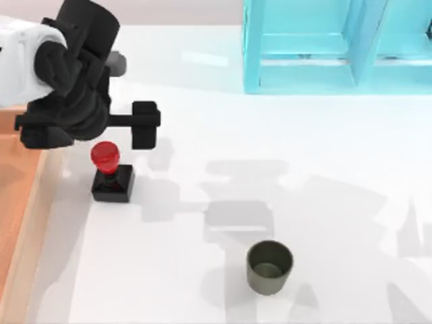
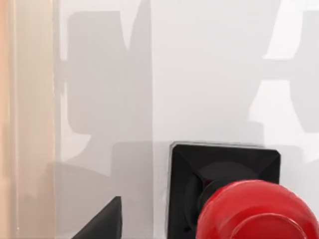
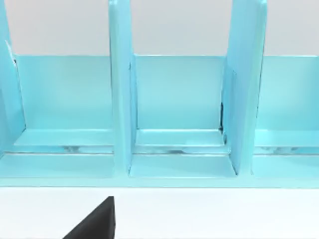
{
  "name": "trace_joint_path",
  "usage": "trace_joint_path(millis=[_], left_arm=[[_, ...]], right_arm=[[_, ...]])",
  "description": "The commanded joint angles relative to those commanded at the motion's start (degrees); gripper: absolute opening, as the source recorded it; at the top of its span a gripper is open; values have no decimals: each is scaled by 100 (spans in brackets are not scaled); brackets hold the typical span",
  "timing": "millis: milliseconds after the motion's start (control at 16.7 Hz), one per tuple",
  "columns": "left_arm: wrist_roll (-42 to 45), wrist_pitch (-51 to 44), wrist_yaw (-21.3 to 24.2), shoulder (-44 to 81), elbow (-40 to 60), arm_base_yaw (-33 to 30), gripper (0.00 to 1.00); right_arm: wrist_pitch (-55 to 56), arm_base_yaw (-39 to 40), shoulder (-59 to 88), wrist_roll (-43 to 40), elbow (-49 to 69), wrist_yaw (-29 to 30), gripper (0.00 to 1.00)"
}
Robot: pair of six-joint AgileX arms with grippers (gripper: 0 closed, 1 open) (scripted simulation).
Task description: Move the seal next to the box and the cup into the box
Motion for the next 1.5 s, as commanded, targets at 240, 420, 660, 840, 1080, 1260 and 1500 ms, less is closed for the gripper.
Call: trace_joint_path(millis=[240, 420, 660, 840, 1080, 1260, 1500], left_arm=[[-5, -233, -4, -3, 216, -28, 100], [-26, -929, -8, -25, 889, -30, 100], [-26, -1991, -13, -128, 1792, -40, 100], [-25, -2261, -11, -206, 2055, -36, 100], [-39, -2254, -8, -173, 2057, -37, 100], [-435, -2479, 57, 197, 2374, -428, 100], [-1797, -3033, 258, 1129, 3099, -1720, 100]], right_arm=[[0, 0, 0, 0, 0, 0, 100], [0, 0, 0, 0, 0, 0, 100], [0, 0, 0, 0, 0, 0, 100], [0, 0, 0, 0, 0, 0, 100], [0, 0, 0, 0, 0, 0, 100], [0, 0, 0, 0, 0, 0, 100], [0, 0, 0, 0, 0, 0, 100]])
